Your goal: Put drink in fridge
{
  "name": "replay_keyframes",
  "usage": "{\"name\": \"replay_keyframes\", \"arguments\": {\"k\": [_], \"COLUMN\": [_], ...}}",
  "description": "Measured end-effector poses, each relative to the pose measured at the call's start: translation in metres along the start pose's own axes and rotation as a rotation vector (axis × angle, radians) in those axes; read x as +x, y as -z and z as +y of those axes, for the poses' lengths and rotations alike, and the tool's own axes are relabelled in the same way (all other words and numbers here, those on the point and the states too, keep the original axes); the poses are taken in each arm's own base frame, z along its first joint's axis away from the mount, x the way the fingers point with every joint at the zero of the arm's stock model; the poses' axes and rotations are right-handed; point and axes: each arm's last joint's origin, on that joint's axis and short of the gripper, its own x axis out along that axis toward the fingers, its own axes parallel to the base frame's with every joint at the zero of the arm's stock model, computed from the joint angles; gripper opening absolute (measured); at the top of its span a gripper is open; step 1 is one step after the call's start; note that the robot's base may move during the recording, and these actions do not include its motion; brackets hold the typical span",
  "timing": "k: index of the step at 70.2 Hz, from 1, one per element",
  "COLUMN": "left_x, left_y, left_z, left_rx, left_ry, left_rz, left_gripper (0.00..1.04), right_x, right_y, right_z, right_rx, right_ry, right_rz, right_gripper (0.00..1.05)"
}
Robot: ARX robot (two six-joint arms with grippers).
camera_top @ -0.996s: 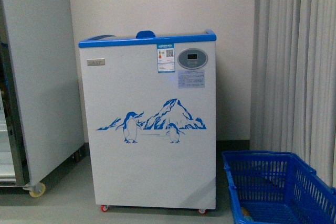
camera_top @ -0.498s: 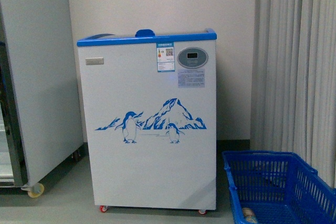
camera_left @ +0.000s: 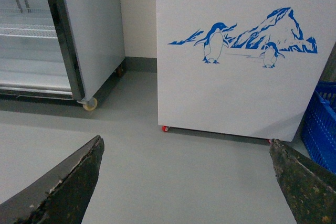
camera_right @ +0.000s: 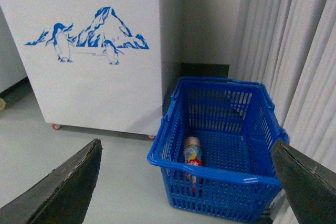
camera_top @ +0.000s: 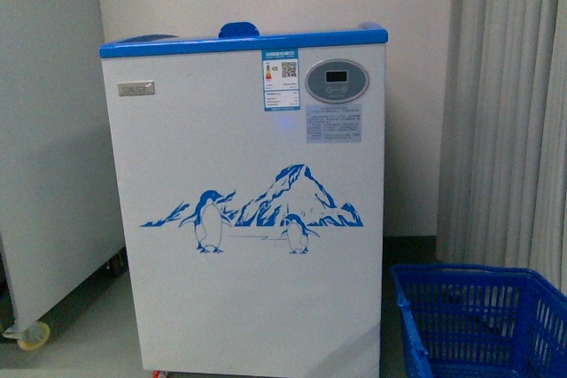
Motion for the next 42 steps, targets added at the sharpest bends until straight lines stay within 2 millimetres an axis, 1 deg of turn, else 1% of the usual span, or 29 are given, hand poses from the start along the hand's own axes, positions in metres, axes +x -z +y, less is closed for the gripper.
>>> {"name": "replay_keyframes", "arguments": {"k": [42], "left_x": [0.0000], "left_y": [0.0000], "left_z": [0.0000], "left_rx": [0.000], "left_ry": [0.000], "left_rz": [0.000], "left_gripper": [0.97], "right_x": [0.0000], "right_y": [0.0000], "right_z": [0.0000], "right_rx": [0.000], "right_ry": [0.000], "right_rz": [0.000], "right_gripper": [0.97]}}
